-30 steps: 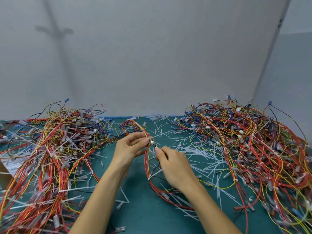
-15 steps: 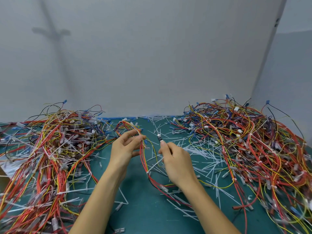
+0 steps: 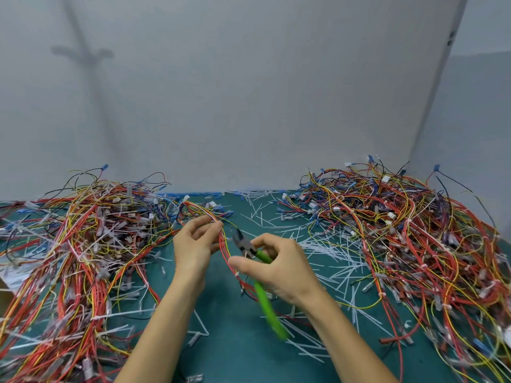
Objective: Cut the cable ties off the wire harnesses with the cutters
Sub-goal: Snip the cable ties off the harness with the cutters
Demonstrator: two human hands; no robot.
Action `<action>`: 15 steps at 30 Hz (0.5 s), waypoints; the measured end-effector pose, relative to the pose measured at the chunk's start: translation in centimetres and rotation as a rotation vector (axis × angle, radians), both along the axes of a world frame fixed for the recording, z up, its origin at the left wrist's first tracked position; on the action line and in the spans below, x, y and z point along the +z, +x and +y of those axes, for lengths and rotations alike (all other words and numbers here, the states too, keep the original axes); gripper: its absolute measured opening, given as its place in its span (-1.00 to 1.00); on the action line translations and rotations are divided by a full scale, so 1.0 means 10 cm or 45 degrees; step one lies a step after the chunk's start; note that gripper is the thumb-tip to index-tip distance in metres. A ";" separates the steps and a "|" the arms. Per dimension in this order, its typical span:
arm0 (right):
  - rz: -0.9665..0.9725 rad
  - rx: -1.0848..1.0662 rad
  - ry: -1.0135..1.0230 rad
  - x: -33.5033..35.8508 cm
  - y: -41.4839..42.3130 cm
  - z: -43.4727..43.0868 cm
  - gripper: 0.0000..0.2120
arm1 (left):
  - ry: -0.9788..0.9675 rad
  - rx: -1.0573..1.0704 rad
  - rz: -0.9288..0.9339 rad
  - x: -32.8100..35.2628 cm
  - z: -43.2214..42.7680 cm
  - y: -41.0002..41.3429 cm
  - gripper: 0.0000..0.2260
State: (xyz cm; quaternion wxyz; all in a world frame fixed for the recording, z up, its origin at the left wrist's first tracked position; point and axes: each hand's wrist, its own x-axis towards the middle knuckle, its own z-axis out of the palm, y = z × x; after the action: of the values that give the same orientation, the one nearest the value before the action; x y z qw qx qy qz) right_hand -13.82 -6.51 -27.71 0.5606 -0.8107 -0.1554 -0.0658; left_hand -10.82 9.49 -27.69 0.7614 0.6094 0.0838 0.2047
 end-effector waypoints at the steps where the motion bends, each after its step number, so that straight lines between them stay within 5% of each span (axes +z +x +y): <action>1: -0.009 0.006 -0.021 -0.01 -0.01 0.02 -0.54 | 0.013 0.004 0.000 0.00 0.00 0.00 -0.79; 8: -0.003 -0.053 -0.005 -0.04 0.00 0.06 -0.76 | -0.084 -0.086 0.021 -0.03 -0.05 0.01 -0.79; 12: 0.055 -0.116 0.118 -0.02 0.03 0.01 -0.78 | -0.262 -0.362 0.043 0.00 -0.08 0.00 -0.74; 15: 0.044 -0.179 0.246 -0.01 0.07 -0.02 -0.71 | -0.171 -0.623 0.068 0.02 -0.07 -0.04 -0.61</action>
State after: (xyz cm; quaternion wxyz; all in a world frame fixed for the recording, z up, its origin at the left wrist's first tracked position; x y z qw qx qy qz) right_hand -13.13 -6.68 -27.85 0.6328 -0.7628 -0.0816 -0.1056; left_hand -11.22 8.75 -27.53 0.8245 0.5649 -0.0326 -0.0077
